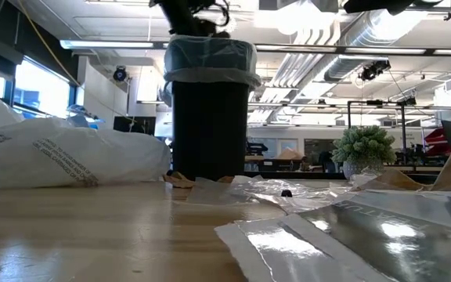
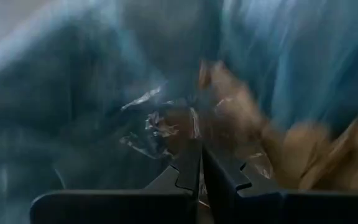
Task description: Place trash/remove bag and relplace
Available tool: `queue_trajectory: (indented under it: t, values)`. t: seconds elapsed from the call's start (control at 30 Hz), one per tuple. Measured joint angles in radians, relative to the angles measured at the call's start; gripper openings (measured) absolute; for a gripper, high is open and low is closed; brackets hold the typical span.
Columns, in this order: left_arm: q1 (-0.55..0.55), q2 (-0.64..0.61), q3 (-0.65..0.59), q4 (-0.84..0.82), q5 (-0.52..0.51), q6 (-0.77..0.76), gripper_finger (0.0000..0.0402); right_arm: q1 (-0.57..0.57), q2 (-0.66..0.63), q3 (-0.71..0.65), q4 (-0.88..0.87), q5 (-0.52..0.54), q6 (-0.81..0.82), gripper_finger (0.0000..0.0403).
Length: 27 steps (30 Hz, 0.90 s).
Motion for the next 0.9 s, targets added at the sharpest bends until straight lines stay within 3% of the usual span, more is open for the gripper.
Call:
queue_trajectory:
  t: [0.13,0.3,0.6,0.73,0.9]
  values:
    - [-0.003,0.01,-0.006,-0.072,0.032,0.002,0.0001,0.0,0.0,0.0,0.0,-0.001,0.0,0.0181]
    - [-0.017,0.004,-0.006,-0.025,0.094,0.031,0.0,0.0,0.0,0.0,0.0,0.0,-0.003,0.0181]
    - [-0.087,-0.053,0.118,0.019,-0.032,0.153,0.0,-0.001,0.0,0.0,-0.013,0.003,-0.011,0.0181]
    - [-0.165,-0.095,0.161,0.016,-0.053,0.193,0.0,0.015,0.0,0.0,-0.02,0.003,-0.011,0.0181]
    - [-0.343,-0.137,0.162,-0.083,0.0,0.155,0.0,0.066,-0.001,0.0,-0.051,0.003,0.014,0.0181]
